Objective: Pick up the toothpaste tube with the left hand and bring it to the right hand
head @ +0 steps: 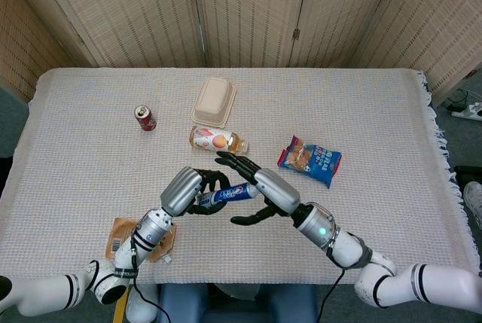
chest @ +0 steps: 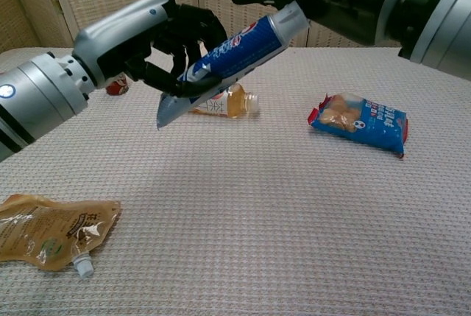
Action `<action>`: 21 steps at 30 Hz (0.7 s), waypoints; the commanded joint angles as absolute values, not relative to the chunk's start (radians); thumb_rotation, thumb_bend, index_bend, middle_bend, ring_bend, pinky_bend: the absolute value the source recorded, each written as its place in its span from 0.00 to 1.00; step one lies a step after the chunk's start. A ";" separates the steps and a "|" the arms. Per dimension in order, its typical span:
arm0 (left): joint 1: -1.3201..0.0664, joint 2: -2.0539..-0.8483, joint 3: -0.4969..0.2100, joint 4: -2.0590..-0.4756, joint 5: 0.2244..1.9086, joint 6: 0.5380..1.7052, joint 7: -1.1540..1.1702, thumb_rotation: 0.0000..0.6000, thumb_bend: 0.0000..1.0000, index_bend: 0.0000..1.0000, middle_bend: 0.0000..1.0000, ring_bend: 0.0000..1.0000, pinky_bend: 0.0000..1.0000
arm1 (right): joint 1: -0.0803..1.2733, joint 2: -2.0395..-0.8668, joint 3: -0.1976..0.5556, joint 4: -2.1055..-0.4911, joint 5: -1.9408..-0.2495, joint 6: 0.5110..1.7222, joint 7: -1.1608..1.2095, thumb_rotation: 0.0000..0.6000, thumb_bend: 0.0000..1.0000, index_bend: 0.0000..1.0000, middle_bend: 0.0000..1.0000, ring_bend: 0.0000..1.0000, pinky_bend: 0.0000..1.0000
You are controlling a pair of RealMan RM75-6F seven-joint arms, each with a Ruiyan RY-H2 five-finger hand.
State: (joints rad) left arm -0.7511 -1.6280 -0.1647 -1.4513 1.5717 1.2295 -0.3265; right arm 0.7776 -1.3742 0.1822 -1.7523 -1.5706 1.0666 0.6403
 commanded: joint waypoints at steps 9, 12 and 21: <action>-0.751 -1.629 -0.170 -1.456 1.569 1.236 -0.343 1.00 0.86 0.77 0.79 0.72 0.71 | 0.788 -1.402 0.185 -1.741 -1.577 1.081 0.667 0.37 0.08 0.00 0.00 0.00 0.00; -0.751 -1.630 -0.173 -1.456 1.570 1.243 -0.351 1.00 0.86 0.77 0.79 0.72 0.71 | 0.790 -1.410 0.185 -1.739 -1.582 1.088 0.682 0.37 0.08 0.00 0.00 0.00 0.00; -0.746 -1.642 -0.175 -1.428 1.592 1.281 -0.388 1.00 0.86 0.77 0.79 0.72 0.71 | 0.788 -1.413 0.180 -1.727 -1.589 1.106 0.755 0.37 0.08 0.00 0.00 0.00 0.00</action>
State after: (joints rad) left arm -0.7472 -1.6403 -0.1752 -1.4308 1.5892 1.2783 -0.3850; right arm 0.7892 -1.4133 0.1816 -1.7307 -1.5883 1.1029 0.7469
